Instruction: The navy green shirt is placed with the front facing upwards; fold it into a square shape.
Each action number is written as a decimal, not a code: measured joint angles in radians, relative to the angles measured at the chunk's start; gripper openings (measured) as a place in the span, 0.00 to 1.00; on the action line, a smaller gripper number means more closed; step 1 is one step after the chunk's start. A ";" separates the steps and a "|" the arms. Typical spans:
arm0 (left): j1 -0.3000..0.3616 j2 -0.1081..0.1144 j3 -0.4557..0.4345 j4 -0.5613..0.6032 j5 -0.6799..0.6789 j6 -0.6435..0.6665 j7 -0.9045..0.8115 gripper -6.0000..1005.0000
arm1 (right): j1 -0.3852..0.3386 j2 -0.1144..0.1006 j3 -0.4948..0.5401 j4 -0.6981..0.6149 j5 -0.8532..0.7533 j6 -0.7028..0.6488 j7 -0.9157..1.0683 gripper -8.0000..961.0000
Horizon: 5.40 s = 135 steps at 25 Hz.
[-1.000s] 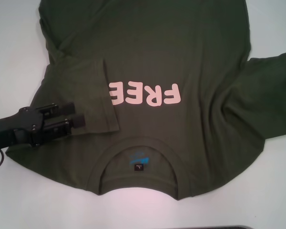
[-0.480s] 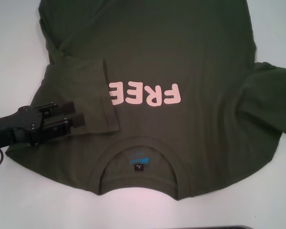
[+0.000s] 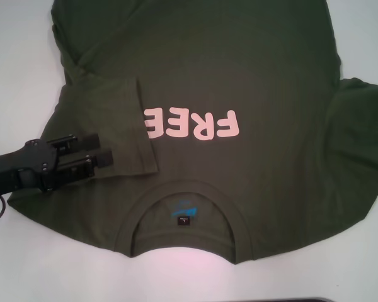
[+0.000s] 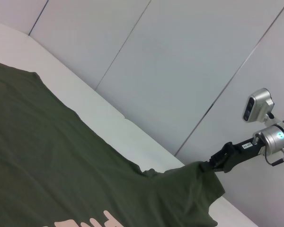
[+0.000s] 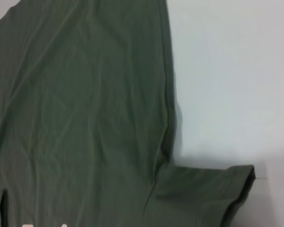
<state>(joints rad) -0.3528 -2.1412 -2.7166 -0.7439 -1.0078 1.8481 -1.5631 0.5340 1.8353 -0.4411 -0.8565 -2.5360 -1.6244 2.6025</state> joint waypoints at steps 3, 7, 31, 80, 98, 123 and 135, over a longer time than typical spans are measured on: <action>0.000 0.000 0.000 0.000 0.000 0.000 0.000 0.63 | 0.000 -0.001 0.001 -0.001 -0.001 0.009 0.004 0.02; 0.000 0.000 0.000 0.000 0.000 0.000 0.000 0.63 | 0.000 -0.002 0.003 -0.002 -0.001 0.019 0.005 0.02; -0.006 -0.001 -0.003 0.000 0.000 -0.008 0.000 0.63 | 0.063 0.015 0.003 -0.004 0.048 -0.105 0.001 0.02; -0.006 0.000 -0.063 -0.003 -0.009 -0.014 0.002 0.62 | 0.170 0.141 -0.080 0.317 0.188 0.159 -0.082 0.18; -0.012 0.004 -0.063 -0.001 -0.026 0.001 -0.030 0.62 | 0.150 0.144 -0.074 0.303 0.336 0.073 -0.469 0.68; -0.028 0.026 -0.058 0.001 -0.112 0.105 -0.188 0.62 | -0.030 0.183 -0.051 0.151 0.516 -0.142 -0.955 0.78; 0.046 0.040 -0.039 0.002 -0.102 0.137 -0.521 0.62 | -0.089 0.158 0.045 0.125 0.559 -0.176 -0.835 0.78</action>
<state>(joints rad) -0.3066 -2.1009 -2.7560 -0.7424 -1.1094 1.9855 -2.0846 0.4447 1.9937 -0.3960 -0.7314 -1.9774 -1.8004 1.7677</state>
